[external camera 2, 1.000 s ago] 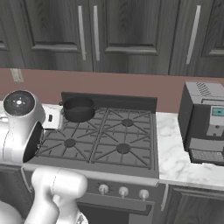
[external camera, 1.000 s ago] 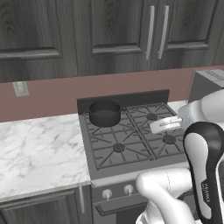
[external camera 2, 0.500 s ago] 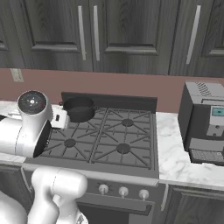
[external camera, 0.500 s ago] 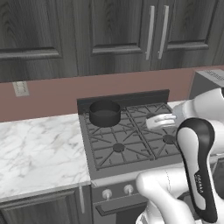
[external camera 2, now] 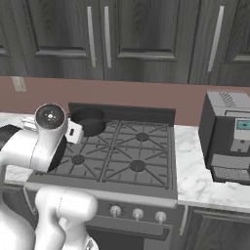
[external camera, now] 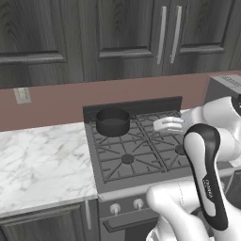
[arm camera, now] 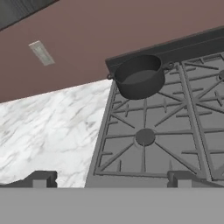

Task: Move the pot and pan from the stove into the sink.

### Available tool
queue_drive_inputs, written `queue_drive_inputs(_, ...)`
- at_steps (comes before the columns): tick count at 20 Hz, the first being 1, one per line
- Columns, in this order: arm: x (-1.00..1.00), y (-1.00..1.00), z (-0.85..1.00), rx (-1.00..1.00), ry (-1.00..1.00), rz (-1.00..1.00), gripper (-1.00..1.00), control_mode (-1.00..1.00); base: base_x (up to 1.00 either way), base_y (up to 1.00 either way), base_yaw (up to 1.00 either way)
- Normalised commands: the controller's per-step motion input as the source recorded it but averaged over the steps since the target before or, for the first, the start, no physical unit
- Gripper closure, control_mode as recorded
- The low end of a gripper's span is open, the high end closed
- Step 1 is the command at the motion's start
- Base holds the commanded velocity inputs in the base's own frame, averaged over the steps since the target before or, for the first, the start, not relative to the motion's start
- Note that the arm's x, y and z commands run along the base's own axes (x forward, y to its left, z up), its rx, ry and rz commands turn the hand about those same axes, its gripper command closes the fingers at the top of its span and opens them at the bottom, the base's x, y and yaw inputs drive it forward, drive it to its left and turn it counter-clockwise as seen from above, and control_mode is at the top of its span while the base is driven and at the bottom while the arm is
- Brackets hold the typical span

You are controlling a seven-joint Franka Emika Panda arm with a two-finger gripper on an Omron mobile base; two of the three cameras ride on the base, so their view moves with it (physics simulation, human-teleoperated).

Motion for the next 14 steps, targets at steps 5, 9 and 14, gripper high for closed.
queue_drive_inputs(5, 0.39, 0.00, -0.07, 0.04, 0.00, -0.06, -1.00, -1.00, 0.00, 0.00, 0.00)
queue_drive_inputs(9, 0.42, 0.00, -0.08, 0.03, 0.00, -0.07, -1.00, -1.00, 0.00, 0.00, 0.00)
queue_drive_inputs(14, 0.44, 0.00, -0.09, 0.02, 0.00, -0.07, -1.00, -1.00, 0.00, 0.00, 0.00)
